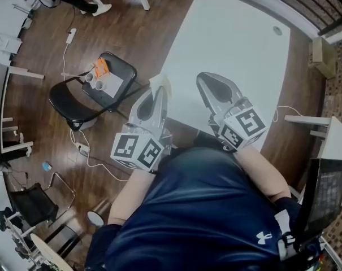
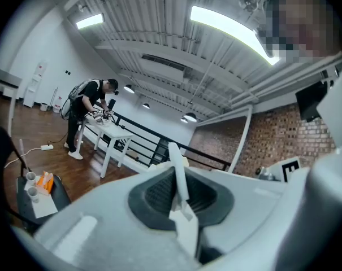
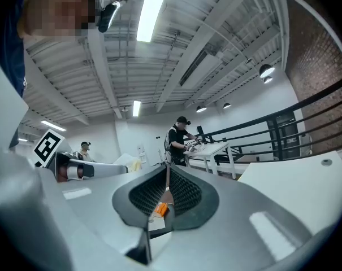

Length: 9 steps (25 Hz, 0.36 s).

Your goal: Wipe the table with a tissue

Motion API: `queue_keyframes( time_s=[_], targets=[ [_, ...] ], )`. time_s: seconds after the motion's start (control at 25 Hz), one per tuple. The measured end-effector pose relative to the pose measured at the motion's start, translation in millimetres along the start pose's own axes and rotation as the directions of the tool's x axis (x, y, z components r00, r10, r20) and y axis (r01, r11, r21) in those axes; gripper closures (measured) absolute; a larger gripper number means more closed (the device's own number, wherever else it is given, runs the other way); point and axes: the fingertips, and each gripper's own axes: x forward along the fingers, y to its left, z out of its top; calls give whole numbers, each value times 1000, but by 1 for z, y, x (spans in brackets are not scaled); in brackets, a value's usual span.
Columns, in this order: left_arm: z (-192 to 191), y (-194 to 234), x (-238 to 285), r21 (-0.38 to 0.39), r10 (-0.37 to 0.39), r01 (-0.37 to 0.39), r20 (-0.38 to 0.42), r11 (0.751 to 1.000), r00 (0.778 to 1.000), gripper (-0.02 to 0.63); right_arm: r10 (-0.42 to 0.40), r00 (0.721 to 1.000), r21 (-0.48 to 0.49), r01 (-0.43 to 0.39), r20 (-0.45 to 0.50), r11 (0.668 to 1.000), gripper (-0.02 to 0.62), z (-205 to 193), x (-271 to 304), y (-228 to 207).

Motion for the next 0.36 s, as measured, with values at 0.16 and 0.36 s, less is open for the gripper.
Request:
queue_keyframes(
  time_s=[0.16, 0.36],
  targets=[
    [8, 16, -16, -12, 18, -18, 23, 1000, 1000, 586, 21, 1000, -13, -21, -19, 1000, 571, -4, 14, 18],
    [10, 37, -35, -32, 35, -34, 20, 999, 999, 586, 42, 998, -21, -43, -42, 999, 571, -13, 29, 45]
  ],
)
